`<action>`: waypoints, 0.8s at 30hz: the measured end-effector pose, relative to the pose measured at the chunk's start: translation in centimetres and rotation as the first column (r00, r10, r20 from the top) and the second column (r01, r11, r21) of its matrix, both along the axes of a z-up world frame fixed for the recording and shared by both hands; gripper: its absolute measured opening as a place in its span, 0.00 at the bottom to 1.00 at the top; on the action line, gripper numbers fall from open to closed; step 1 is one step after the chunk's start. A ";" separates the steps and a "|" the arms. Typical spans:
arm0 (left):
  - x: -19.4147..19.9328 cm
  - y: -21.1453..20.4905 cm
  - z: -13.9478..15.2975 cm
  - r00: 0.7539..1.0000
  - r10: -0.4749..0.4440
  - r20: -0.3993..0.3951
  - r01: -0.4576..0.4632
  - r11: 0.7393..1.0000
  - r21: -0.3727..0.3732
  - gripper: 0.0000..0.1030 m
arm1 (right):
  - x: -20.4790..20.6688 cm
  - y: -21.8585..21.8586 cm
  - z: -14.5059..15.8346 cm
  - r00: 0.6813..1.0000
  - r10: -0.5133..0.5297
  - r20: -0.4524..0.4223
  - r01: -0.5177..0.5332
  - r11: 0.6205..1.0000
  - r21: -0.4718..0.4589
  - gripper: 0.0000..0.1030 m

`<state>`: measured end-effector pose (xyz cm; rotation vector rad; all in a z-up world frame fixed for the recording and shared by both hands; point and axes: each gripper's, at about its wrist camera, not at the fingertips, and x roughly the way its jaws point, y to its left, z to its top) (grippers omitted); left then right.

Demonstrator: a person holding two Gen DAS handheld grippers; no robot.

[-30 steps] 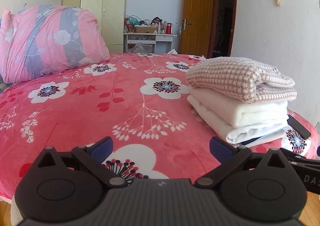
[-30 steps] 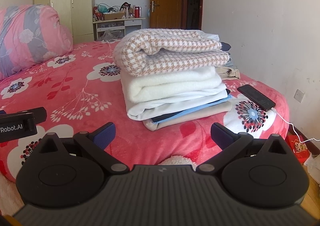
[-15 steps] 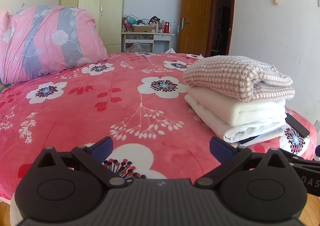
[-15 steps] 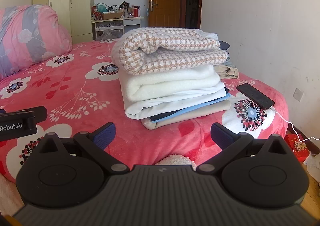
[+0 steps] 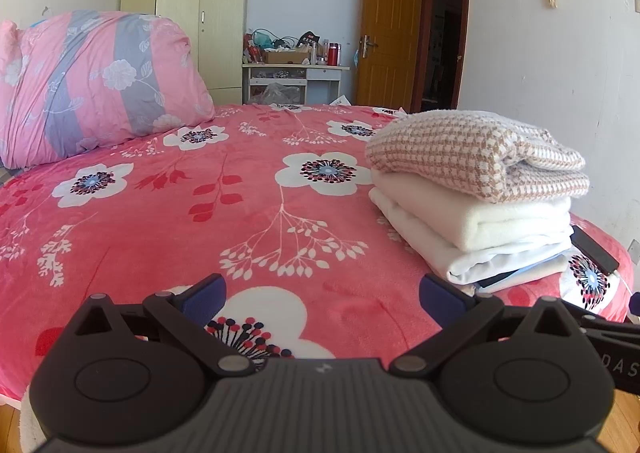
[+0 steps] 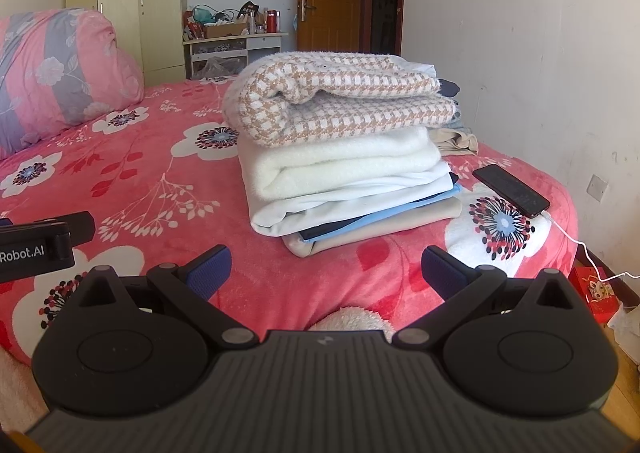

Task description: Fold clothes

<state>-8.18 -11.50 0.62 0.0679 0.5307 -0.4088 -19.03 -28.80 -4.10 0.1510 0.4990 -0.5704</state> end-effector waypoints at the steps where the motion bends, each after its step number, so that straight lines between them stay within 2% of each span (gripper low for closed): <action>1: 0.0 0.0 0.0 1.000 0.001 0.000 -0.001 1.000 0.000 1.00 | 0.0 0.0 0.0 1.000 0.000 0.000 0.000 1.000 0.000 0.99; 24: 0.0 -0.1 -0.2 1.000 -0.002 -0.005 0.002 1.000 0.002 1.00 | -0.1 0.0 -0.2 1.000 -0.003 -0.004 0.003 1.000 0.010 0.99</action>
